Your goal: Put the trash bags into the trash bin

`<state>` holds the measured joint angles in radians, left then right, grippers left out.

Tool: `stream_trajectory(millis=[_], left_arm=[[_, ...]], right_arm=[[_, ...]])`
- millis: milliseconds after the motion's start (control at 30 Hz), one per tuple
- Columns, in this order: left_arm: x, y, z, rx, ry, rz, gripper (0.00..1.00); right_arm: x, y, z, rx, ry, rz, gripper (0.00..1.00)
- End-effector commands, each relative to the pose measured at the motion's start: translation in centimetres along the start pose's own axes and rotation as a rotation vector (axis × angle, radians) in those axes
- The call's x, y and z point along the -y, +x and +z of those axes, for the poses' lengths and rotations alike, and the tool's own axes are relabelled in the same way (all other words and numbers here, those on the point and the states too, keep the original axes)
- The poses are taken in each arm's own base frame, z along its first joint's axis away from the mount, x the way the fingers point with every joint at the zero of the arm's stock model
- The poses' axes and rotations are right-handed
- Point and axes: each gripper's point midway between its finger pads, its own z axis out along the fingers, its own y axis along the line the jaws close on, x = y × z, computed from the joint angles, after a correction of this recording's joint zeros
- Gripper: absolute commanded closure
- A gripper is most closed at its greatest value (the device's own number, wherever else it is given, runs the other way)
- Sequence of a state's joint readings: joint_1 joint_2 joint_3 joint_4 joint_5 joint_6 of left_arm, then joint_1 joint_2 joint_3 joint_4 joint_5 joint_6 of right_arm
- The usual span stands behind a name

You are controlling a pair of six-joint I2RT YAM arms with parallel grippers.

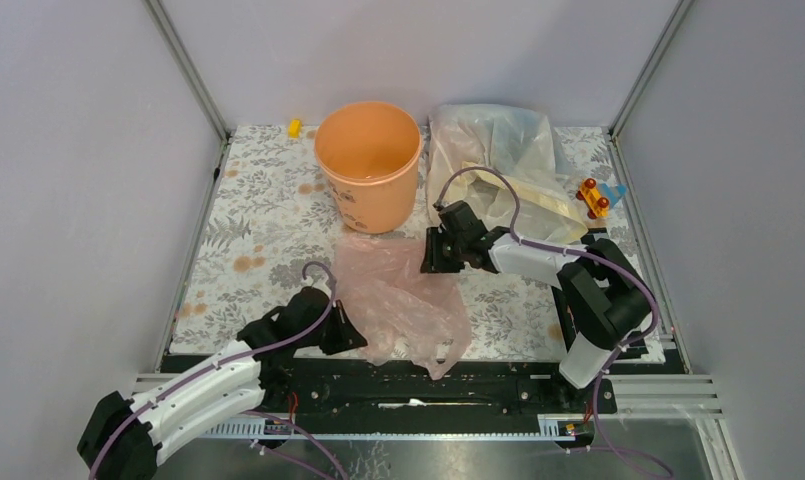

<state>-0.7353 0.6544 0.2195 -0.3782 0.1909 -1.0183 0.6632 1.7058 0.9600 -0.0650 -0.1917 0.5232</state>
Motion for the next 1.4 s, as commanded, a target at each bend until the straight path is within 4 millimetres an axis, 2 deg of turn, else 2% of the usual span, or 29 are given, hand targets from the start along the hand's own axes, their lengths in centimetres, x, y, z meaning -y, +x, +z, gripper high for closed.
stream_trajectory(millis=[0, 33, 133, 367, 467, 667, 733, 833, 1000, 1200, 1333, 1367], left_arm=[[0.8, -0.2, 0.4, 0.01, 0.041, 0.007, 1.0], [0.8, -0.2, 0.3, 0.014, 0.046, 0.008, 1.0], [1.4, -0.5, -0.1, 0.036, 0.082, 0.016, 1.0], [1.9, -0.9, -0.3, 0.066, 0.112, 0.029, 1.0], [1.7, -1.2, -0.2, 0.078, 0.1, 0.035, 1.0], [0.4, -1.8, 0.3, 0.124, 0.053, 0.055, 1.0], [0.1, -2.0, 0.3, 0.139, 0.044, 0.072, 1.0], [0.5, -2.8, 0.0, 0.181, 0.061, 0.091, 1.0], [3.8, -5.5, -2.1, 0.293, 0.134, 0.142, 1.0], [8.9, -9.6, -6.8, 0.453, 0.182, 0.239, 1.0], [11.3, -13.0, -10.6, 0.56, 0.104, 0.28, 1.0], [12.1, -13.9, -11.9, 0.582, 0.083, 0.296, 1.0]], right_arm=[[0.5, -4.4, -0.9, 0.191, 0.087, 0.014, 0.81], [1.3, -5.1, -1.5, 0.233, 0.131, 0.021, 0.9], [3.8, -6.5, -4.7, 0.33, 0.287, 0.025, 0.96], [9.9, -9.5, -13.5, 0.529, 0.523, 0.143, 1.0], [11.1, -9.9, -15.5, 0.572, 0.526, 0.199, 1.0], [12.3, -10.1, -18.0, 0.625, 0.534, 0.276, 1.0], [11.6, -10.4, -19.0, 0.654, 0.499, 0.257, 1.0], [9.3, -11.4, -20.9, 0.731, 0.385, 0.192, 1.0], [5.0, -13.1, -26.2, 0.862, 0.228, 0.058, 1.0], [0.6, -15.2, -32.3, 0.983, 0.104, -0.027, 1.0], [-3.2, -18.3, -33.2, 0.962, -0.008, -0.078, 1.0], [-4.6, -19.5, -34.0, 0.972, -0.044, -0.094, 1.0]])
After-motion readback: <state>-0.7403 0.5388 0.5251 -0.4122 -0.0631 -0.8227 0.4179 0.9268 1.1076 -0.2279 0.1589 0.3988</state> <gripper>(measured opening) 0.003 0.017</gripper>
